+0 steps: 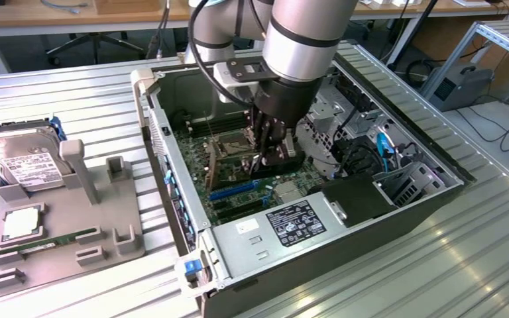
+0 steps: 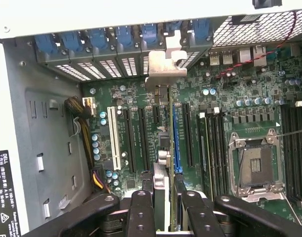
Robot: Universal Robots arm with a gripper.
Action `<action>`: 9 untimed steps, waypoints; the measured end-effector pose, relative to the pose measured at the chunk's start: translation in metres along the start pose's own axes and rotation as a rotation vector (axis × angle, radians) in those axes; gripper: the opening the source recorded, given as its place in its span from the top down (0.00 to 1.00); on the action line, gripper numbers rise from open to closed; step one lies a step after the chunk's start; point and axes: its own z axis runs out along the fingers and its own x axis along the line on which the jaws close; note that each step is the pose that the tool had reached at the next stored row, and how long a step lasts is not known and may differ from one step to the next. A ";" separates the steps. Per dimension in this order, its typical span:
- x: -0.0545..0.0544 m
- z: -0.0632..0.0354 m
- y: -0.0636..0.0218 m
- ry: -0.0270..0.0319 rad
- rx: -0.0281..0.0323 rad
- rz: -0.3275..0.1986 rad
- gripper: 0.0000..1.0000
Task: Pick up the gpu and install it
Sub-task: 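Insert the gpu into the slot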
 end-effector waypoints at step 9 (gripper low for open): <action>0.000 0.0030 0.0000 0.0001 0.0000 0.000 0.73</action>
